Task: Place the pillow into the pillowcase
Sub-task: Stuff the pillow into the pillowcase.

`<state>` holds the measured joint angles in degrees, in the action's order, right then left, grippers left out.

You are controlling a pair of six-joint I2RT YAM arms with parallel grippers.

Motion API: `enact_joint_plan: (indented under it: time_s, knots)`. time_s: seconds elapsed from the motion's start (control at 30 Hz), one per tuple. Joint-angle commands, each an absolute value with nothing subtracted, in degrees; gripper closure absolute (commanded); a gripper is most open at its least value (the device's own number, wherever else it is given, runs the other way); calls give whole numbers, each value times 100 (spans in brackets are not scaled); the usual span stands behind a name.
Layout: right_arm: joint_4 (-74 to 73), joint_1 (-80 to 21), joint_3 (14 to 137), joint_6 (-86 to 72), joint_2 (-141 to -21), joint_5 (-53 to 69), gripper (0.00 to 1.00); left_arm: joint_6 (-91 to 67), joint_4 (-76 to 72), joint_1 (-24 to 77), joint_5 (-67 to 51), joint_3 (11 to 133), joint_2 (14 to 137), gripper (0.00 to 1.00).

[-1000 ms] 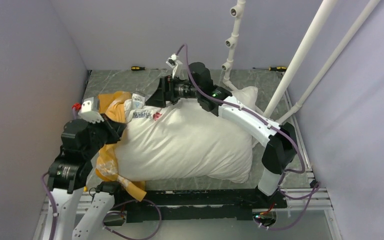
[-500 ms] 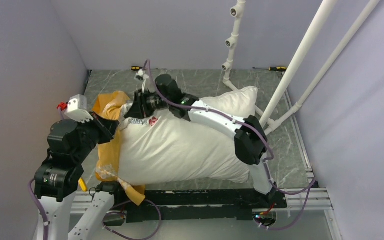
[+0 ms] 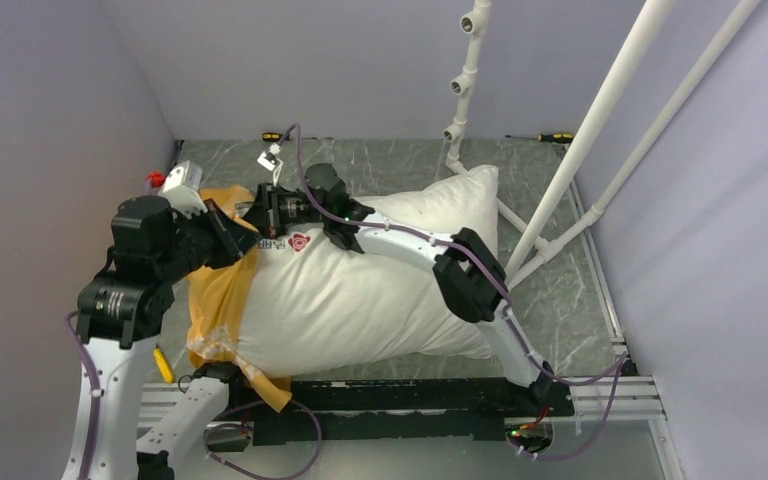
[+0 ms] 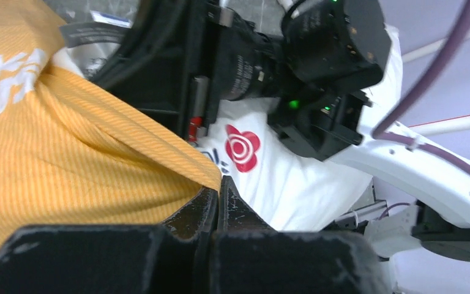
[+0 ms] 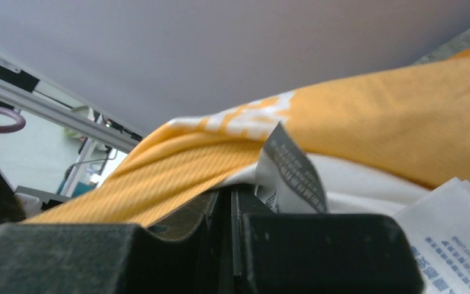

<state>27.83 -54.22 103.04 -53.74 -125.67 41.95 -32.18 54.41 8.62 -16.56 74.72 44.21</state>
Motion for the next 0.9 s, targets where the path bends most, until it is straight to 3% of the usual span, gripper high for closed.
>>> enact_joint_plan:
  time_s: [0.0,0.17,0.3,0.7,0.77,0.87]
  knots:
    - [3001,-5503,11350,-6003,-13301,4460,89,-3302,4796,923,-3235,8313,4577,100]
    - [3302,-5033,12186,-6593,-13466,4358,88,-3217,4662,923,-3665,8468,4620,100]
    - [3351,-4699,12537,-6802,-13322,4329,82,-3209,4517,923,-3596,8191,4543,100]
    - [2622,-3680,11737,-5762,-11900,3529,72,-2868,4338,923,-2460,6793,4091,100]
    - [2169,-3649,11739,-5368,-11772,3398,67,-2833,4195,923,-2375,6536,4078,100]
    - [1198,-3675,11660,-4766,-11582,3433,51,-2894,4224,923,-2072,6397,4156,100]
